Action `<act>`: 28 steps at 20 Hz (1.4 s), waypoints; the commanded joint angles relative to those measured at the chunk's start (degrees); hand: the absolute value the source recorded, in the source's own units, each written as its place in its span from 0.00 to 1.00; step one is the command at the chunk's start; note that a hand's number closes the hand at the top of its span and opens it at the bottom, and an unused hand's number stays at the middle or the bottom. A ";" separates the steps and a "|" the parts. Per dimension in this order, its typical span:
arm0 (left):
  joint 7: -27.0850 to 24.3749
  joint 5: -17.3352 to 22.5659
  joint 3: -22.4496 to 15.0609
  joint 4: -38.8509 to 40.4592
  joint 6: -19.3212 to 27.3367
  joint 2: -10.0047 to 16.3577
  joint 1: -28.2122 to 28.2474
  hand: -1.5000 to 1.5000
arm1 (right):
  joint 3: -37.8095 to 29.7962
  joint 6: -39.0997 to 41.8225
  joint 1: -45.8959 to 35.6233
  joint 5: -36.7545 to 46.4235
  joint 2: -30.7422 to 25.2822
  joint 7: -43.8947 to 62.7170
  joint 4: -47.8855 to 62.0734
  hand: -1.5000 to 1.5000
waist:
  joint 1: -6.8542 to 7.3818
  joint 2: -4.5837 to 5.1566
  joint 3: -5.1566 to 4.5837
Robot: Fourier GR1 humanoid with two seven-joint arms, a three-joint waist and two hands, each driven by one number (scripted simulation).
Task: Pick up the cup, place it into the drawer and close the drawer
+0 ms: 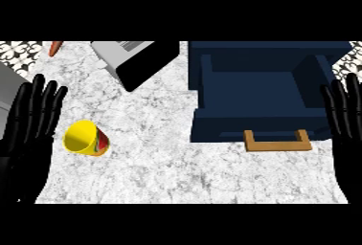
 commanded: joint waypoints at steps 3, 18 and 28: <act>-1.31 3.17 0.76 4.31 -2.64 -0.19 -1.10 0.00 | -0.17 -1.17 0.78 2.22 1.37 -2.23 2.86 0.00 | 1.03 -0.79 1.81; 2.33 21.88 12.10 9.44 -9.91 0.61 6.54 0.00 | -2.75 4.14 0.52 1.95 -2.41 1.95 3.22 0.00 | 1.21 -0.84 1.81; -8.86 12.68 16.20 29.83 -9.38 2.12 3.62 0.00 | -3.98 5.84 1.52 2.10 -2.44 -2.16 6.51 0.00 | 0.99 -0.79 1.80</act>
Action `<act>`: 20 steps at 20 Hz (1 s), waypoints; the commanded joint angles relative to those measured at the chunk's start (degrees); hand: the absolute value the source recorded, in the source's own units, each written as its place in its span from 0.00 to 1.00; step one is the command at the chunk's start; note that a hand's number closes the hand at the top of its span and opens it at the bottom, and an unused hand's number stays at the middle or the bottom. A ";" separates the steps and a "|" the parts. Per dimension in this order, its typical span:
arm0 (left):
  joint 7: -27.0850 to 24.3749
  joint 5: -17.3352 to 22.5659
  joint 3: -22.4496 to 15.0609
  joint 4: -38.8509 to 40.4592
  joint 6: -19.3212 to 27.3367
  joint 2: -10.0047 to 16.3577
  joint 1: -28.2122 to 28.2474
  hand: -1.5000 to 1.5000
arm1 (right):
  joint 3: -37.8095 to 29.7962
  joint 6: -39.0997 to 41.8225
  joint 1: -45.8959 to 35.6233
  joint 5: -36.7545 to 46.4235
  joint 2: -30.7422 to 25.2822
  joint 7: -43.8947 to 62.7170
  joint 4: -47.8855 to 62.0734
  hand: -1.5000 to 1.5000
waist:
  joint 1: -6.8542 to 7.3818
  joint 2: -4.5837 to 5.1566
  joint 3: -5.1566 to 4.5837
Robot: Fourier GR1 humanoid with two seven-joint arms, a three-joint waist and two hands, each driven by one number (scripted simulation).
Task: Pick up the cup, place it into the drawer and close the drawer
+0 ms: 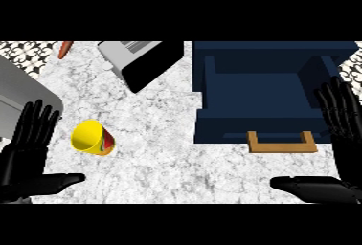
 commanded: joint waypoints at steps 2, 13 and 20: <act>-8.52 -4.68 0.11 8.95 -0.82 -1.33 2.29 0.00 | -1.92 0.00 -3.28 -1.21 -1.20 5.05 -2.09 0.00 | 0.03 -0.03 -0.02; -21.27 -8.82 4.56 36.62 -0.85 2.67 -7.17 0.00 | -3.25 2.25 -2.76 -1.12 -0.51 -0.37 3.59 0.00 | -0.11 0.04 -0.01; -32.93 -9.12 7.91 57.35 -2.17 6.17 -17.26 0.00 | -1.32 1.81 -3.08 -0.03 0.40 4.65 -0.80 0.00 | -0.44 0.07 -0.05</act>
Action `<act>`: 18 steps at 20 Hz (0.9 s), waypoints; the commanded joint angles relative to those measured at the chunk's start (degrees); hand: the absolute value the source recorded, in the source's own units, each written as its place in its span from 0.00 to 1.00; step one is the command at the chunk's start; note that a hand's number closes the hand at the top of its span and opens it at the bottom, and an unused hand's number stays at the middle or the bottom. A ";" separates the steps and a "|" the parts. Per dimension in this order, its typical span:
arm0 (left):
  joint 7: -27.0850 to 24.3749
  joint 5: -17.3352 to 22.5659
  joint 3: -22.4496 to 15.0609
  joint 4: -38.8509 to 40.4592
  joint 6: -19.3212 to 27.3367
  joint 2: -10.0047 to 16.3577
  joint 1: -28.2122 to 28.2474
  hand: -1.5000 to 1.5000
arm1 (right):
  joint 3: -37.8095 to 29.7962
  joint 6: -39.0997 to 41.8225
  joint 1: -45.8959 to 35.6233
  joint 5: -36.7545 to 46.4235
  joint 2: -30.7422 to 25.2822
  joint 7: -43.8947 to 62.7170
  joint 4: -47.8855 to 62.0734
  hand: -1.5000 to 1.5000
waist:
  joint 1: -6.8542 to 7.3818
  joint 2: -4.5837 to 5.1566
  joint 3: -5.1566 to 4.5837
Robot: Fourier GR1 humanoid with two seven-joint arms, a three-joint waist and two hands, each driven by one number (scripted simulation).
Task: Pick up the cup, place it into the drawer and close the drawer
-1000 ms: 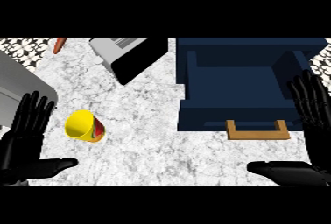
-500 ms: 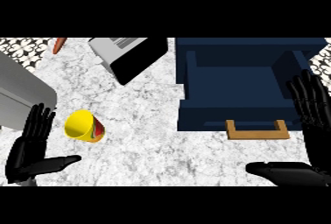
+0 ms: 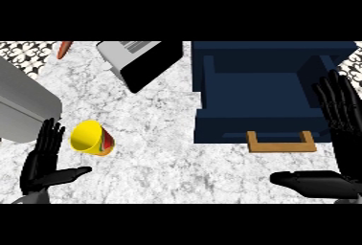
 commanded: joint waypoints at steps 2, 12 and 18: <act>-11.74 -1.57 1.54 15.58 -2.34 3.19 -4.18 0.00 | 0.75 0.50 1.85 0.91 1.14 -1.99 0.08 0.00 | -0.05 0.00 0.00; -23.50 -3.73 2.14 36.37 -3.30 6.70 -14.72 0.00 | -0.44 1.80 1.10 -0.46 0.85 -1.51 0.64 0.00 | -0.44 0.14 -0.06; -27.30 -4.65 2.44 39.74 -0.34 4.73 -15.96 0.00 | 2.33 0.06 -1.66 3.82 2.83 -5.12 6.13 0.00 | -0.76 0.54 -0.19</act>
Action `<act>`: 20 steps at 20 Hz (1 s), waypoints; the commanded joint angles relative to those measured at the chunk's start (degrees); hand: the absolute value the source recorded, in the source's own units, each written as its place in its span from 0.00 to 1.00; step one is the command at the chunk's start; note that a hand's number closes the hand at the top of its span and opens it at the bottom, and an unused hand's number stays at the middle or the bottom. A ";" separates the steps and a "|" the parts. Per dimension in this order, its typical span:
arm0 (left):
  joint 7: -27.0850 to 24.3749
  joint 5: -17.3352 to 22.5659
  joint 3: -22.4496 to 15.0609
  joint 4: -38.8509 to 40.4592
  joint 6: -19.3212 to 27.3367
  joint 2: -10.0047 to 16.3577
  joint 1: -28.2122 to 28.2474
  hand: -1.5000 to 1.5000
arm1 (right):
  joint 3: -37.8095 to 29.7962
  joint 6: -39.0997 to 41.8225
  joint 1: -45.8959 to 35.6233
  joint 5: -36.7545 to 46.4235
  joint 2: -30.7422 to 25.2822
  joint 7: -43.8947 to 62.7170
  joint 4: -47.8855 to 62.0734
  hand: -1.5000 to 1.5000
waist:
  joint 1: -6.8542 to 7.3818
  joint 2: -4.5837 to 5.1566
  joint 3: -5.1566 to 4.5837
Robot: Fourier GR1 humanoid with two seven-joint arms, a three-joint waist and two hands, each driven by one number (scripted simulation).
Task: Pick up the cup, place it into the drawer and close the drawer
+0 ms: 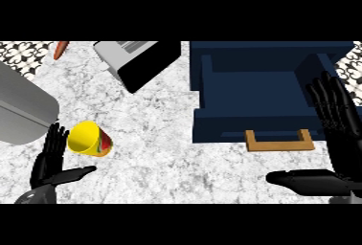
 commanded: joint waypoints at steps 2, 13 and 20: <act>-5.40 -0.29 -0.09 2.05 -4.95 1.67 -0.68 0.00 | 1.00 -0.97 -3.05 1.35 0.74 0.72 1.88 0.00 | 0.22 0.00 0.00; -5.81 0.49 0.49 2.97 -6.21 -1.72 -4.19 0.00 | -1.18 2.22 0.36 -1.71 -0.88 -0.99 0.59 0.00 | -0.51 0.19 -0.06; -6.21 0.49 -0.52 1.53 -10.25 -3.97 -4.71 0.00 | -1.57 2.01 -1.99 -2.36 -1.28 2.00 1.23 0.00 | -0.23 0.10 -0.04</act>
